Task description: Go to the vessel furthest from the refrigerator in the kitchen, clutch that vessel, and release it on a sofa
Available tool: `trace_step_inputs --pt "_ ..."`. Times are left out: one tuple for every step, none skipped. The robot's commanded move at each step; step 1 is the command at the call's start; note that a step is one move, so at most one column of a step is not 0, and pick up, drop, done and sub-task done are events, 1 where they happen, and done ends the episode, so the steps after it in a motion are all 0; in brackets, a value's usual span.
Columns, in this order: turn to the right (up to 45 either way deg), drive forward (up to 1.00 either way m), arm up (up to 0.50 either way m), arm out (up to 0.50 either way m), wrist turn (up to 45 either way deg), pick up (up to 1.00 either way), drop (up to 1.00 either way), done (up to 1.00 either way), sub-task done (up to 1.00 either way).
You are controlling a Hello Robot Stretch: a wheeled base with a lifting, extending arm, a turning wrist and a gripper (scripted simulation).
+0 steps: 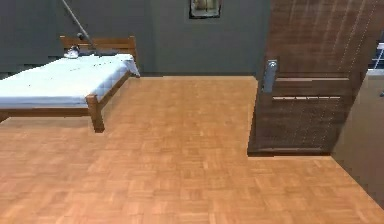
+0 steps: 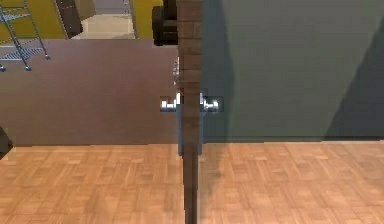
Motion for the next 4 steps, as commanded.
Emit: trace_step_inputs --pt "0.0 0.25 0.0 0.0 0.0 0.0 0.0 0.0 0.0" --pt "39.0 0.0 0.0 0.0 0.0 0.0 0.0 0.0 0.0" --pt "0.0 0.45 0.0 0.0 0.0 0.0 0.0 0.0 0.0" --pt "33.0 0.0 0.0 0.0 0.0 0.0 0.0 0.0 0.0"
